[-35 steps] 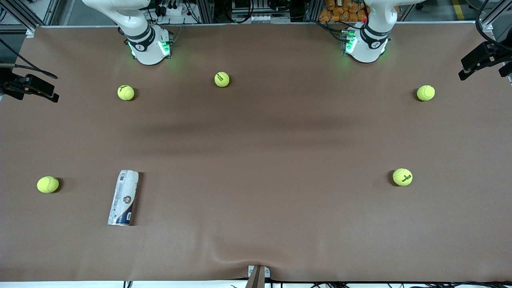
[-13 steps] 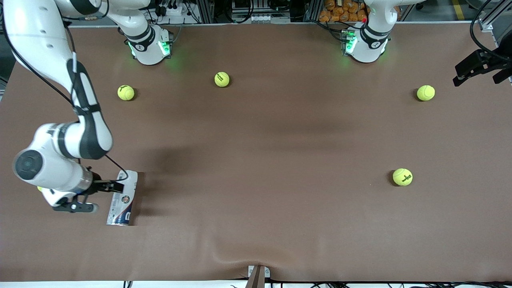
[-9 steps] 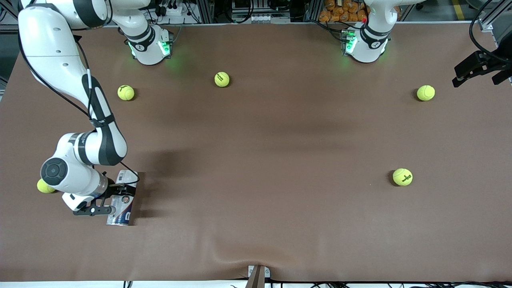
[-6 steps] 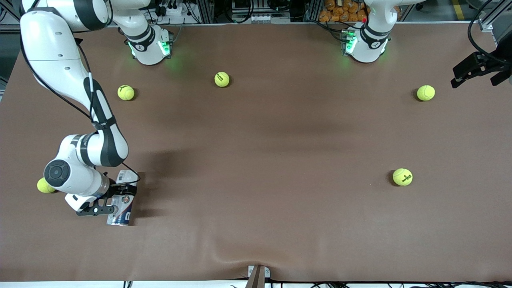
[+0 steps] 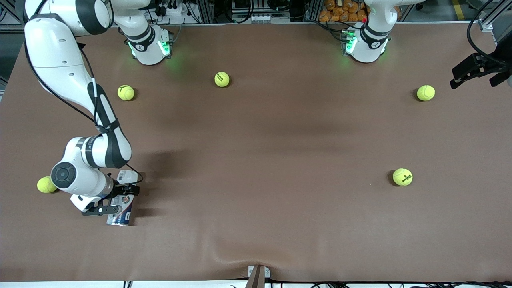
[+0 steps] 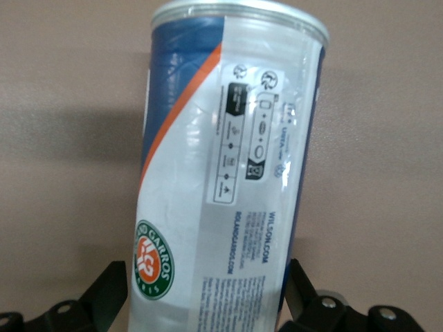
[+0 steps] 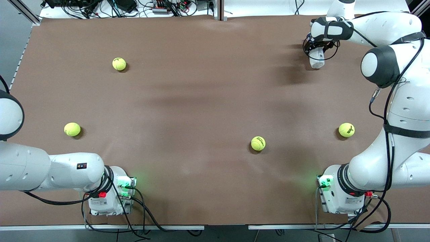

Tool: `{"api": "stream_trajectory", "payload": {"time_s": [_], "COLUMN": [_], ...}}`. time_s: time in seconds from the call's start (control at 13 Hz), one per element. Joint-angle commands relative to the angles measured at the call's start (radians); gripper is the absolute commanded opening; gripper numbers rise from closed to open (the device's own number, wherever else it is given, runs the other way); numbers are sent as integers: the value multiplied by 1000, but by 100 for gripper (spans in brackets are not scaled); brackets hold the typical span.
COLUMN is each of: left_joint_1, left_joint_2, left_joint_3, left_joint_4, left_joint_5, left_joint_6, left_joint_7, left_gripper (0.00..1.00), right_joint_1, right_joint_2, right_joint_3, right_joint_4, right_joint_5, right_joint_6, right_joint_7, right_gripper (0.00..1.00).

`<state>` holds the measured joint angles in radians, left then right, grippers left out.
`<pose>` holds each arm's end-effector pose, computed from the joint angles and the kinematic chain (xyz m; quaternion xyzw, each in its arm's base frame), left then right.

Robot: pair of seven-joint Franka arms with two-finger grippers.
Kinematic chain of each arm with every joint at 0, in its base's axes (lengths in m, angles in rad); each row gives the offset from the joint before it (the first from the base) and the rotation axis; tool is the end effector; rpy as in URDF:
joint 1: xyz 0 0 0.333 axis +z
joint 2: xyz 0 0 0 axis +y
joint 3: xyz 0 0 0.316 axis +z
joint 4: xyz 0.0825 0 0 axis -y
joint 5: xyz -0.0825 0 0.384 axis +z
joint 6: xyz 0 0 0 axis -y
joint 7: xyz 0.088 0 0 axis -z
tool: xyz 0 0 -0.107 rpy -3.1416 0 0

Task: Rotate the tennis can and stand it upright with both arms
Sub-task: 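Lower the right gripper over the can and close it around the can, then lift the can with the right gripper while the left gripper reaches in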

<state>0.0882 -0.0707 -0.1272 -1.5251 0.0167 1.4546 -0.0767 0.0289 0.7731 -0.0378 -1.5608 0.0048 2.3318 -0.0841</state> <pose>0.5196 -0.0212 0.6733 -0.9997 -0.0200 -0.0006 0.0128 0.7021 -0.0024 0.1889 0.9991 0.0413 -0.0013 0.0114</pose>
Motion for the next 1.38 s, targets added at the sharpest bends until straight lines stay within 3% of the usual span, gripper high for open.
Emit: {"api": "stream_trajectory", "payload": {"time_s": [0.0,0.08,0.15,0.23,0.46,0.77,1.31], "left_joint_1": [1,1,-1,-1,2,1,1], "left_joint_2": [12,12,12,12,12,12,14], "left_joint_3": [-2,-2,-2,-2,-2,-2,-2], "left_joint_4": [20,20,20,20,20,20,17], "left_joint_5": [-4,-4,-1,0,0,-11,-12], "left_joint_6": [1,4,4,4,6,36,39], "left_joint_7": [17,17,17,18,18,17,17], "left_gripper": [100,100,100,100,100,100,100], "right_joint_1": [-10,-10,-9,-7,11,69,403], "right_joint_2": [31,32,32,31,9,-52,-75], "right_joint_3": [4,4,4,4,7,67,113], "right_joint_4": [22,22,22,24,31,31,33], "right_joint_5": [9,9,9,8,6,0,3], "right_joint_6": [21,35,35,35,29,24,40], "right_joint_7": [-17,-17,-17,-19,-110,-319,-675], "right_gripper": [100,97,83,80,80,80,81]}}
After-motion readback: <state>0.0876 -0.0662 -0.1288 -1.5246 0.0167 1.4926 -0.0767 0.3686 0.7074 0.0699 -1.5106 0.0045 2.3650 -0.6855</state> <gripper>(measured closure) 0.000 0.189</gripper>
